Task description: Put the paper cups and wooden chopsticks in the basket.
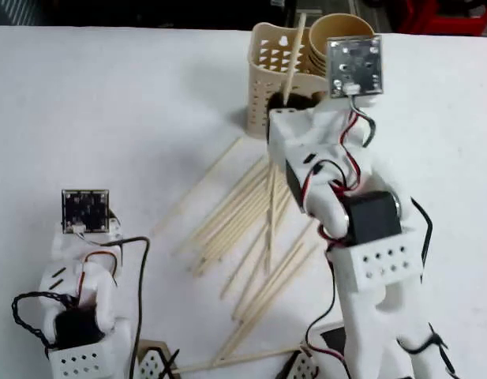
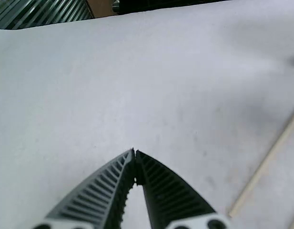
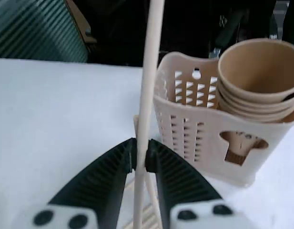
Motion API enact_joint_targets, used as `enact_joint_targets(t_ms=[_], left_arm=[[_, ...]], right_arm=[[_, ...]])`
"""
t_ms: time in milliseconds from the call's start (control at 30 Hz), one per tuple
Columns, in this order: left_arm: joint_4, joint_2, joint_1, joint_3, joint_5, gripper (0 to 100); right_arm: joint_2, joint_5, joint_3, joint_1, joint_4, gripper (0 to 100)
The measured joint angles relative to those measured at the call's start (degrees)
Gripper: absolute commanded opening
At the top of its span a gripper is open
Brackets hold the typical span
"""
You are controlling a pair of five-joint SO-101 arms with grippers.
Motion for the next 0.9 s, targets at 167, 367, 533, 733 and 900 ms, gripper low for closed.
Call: enact_joint_targets(t_ms=[167, 367, 533, 733, 900], left_arm=[[0.0, 0.0, 0.0, 0.0, 0.0, 2], [0.0, 0.0, 0.0, 0.0, 0.0, 2], [0.0, 0.0, 0.0, 0.0, 0.0, 2], [0.0, 0.0, 0.0, 0.0, 0.0, 2], [0.0, 0.0, 0.0, 0.0, 0.0, 2]], right_arm=[[-2.37, 0.0, 0.0, 0.0, -7.56, 1.7], [-2.46, 0.0, 0.0, 0.0, -19.25, 1.7], [-0.88, 0.0, 0.0, 0.0, -29.54, 1.7], [3.96, 0.0, 0.0, 1.67, -40.35, 1.7], [12.13, 0.0, 0.0, 4.84, -50.64, 1.7]])
